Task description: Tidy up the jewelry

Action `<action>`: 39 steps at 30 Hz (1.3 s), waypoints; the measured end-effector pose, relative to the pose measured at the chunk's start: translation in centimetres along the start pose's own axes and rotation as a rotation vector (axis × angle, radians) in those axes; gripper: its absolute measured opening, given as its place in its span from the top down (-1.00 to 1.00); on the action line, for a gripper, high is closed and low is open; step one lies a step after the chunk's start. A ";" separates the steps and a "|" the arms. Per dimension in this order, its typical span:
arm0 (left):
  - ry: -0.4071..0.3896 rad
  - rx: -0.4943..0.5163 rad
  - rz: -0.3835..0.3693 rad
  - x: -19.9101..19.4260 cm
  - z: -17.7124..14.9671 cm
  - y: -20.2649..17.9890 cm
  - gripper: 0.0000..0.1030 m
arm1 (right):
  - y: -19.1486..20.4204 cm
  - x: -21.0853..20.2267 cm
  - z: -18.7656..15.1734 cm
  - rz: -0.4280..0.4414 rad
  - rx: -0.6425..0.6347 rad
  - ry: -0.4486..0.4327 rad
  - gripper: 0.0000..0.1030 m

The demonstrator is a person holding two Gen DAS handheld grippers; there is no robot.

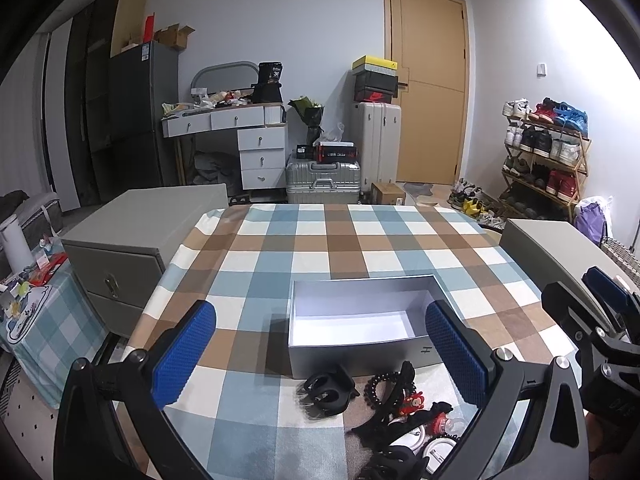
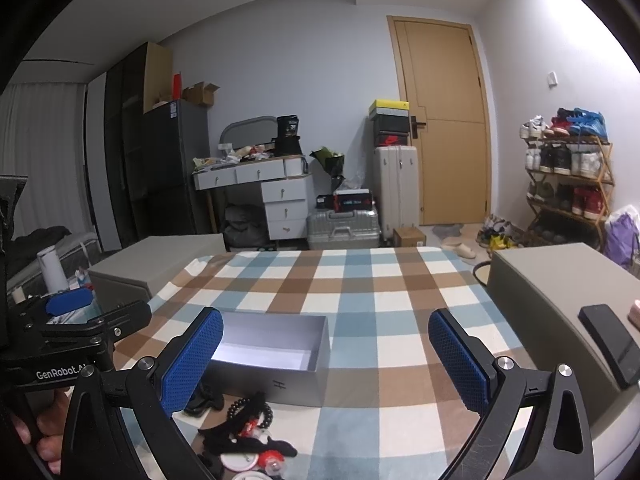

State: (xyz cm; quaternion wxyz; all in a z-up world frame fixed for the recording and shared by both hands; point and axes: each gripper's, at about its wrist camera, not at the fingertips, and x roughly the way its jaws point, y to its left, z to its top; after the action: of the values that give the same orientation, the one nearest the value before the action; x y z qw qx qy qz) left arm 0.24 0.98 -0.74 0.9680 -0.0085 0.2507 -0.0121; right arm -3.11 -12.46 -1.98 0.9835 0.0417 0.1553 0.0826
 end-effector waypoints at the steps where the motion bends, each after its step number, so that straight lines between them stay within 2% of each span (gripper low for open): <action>1: -0.001 0.001 0.003 0.0 0.0 0.0 -0.98 | 0.0 -0.1 -0.1 0.000 0.001 -0.001 -1.00; 39: 0.021 -0.004 0.005 0.1 -0.6 -0.1 -0.98 | -0.1 -0.1 -0.2 0.000 0.018 0.014 -1.00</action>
State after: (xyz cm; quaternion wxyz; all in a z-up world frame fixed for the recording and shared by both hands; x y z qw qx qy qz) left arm 0.07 0.89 -1.29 0.9653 -0.0095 0.2608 -0.0092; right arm -3.19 -12.58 -2.13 0.9820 0.0501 0.1630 0.0816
